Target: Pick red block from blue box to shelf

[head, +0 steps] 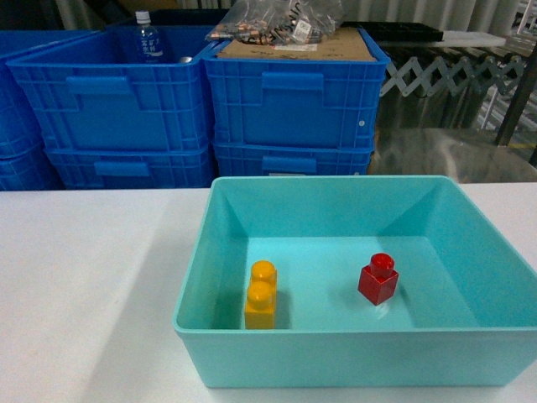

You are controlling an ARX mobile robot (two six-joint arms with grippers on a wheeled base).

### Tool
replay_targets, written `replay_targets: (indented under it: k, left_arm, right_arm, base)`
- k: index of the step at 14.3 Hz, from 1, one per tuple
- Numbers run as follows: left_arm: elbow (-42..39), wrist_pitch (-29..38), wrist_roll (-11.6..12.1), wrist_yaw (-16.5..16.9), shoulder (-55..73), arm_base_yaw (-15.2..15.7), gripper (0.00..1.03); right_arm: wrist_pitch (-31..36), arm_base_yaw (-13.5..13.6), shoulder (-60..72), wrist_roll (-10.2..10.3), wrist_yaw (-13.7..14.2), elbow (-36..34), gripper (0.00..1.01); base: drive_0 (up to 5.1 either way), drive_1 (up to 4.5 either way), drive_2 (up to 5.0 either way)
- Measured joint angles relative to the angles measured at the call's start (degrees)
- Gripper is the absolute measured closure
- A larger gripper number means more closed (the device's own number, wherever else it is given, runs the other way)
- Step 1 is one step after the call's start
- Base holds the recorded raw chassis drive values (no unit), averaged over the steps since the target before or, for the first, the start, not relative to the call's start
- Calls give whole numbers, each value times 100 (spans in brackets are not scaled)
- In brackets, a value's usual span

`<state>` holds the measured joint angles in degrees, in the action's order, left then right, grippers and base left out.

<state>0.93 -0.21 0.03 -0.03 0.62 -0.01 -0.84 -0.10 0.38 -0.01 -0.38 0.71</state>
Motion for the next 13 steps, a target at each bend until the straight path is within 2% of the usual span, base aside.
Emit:
replay_targets:
  k: [1,2,3,4,5,6,8,9,11,13]
  left_arm:
    - [0,0,-2,0,0,0,5]
    - [0,2,-2,-9,0,0,5]
    - [0,0,0,4,0,0,5]
    - [0,-2,-2,-7,0,0,5]
    - [0,4,-2,-11,0,0,5]
    - [0,0,-2,4,0,0,5]
    - [0,0,-2,0,0,0,5]
    - [0,-2,-2,0,0,0,5]
    - [0,-2,-2,0,0,0,5]
    - [0,-2,-2,0,0,0,5]
  right_arm:
    - [-422,-48,376,-304,-348,149,3]
    - [-260,48,929,-452,-424,284,3]
    - [87,103,1425,-485,-509,450,3]
    - [616,175,2256,-474,-544,802,3]
    - [1051,367,3123,-455,-509,1150,3]
    - [1482,638,4109,-391,-404,1523,3]
    - [1919,1154,5600,-264,-181,2221,3]
    - [2131,1432,6225,-269,52,2557,3]
    - [1954,1934,7753,-177,214,3508,3]
    - [1526,2162,8846,9,280,4201,3]
  base:
    - [0,0,0]
    - [0,0,0]
    - [0,0,0]
    - [0,0,0]
    - [0,0,0]
    - [0,0,0]
    - [0,0,0]
    - [0,0,0]
    - [0,0,0]
    - [0,0,0]
